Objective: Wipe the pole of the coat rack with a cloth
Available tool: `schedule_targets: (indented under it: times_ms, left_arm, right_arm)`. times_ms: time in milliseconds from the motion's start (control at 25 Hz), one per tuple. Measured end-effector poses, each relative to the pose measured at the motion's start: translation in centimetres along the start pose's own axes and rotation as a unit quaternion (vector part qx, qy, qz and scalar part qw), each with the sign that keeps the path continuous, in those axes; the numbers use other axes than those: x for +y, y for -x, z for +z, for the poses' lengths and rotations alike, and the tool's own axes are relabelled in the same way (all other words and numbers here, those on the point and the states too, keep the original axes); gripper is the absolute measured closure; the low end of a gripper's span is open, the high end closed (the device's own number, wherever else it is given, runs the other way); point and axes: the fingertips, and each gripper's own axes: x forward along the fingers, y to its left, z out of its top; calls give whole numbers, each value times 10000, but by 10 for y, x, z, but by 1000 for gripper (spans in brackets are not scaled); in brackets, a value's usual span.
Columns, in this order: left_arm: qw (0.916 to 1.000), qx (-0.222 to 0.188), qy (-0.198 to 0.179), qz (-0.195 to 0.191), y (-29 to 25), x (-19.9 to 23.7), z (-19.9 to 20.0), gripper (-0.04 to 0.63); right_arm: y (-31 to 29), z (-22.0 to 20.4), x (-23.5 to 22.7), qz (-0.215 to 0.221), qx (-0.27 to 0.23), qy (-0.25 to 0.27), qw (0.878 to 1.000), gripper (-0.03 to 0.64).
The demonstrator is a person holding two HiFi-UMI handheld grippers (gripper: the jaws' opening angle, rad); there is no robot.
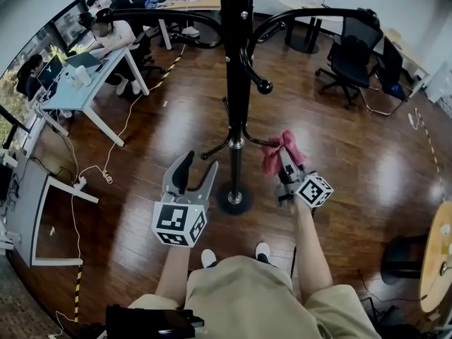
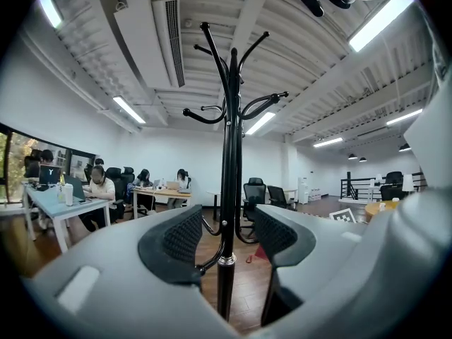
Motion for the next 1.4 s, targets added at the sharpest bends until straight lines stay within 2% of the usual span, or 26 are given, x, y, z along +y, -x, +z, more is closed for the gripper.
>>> schedule_targets:
  times_ms: [200,360,440,560,840,1120,1280,1400]
  left_arm:
    - [9997,99,1,230,6,16,-5,373]
    - [9995,114,-19,293,10,18,-7,373]
    - [9994,109,-39,333,13,21,-6,373]
    - [9990,131,-55,425,18,28,-4,373]
    - [9975,149,-84,690,35,46,-6,373]
    - [9936,177,-51,1117,61,72,-7,373]
    - [9919,191,-20,1258,70,81,-7,373]
    - [9919,193,-4,1255,70,83,-8,373]
  right_arm:
    - [-1,0,-7,352,-495,-669,9959,572]
    - [3,-11,-21,440,-940,-1364,9852,572]
    - [-3,-23,-19,545,-916,-1571,9818,574]
    - [-26,-47,5,884,-589,-1594,9815,574]
    - [-67,-72,28,1142,-571,-1715,9769,574]
    - [-97,-79,33,1278,-471,-1555,9784,572]
    - [-98,-76,37,1387,-624,-1686,9739,571]
    - [-97,-69,54,1639,-674,-1723,9690,571]
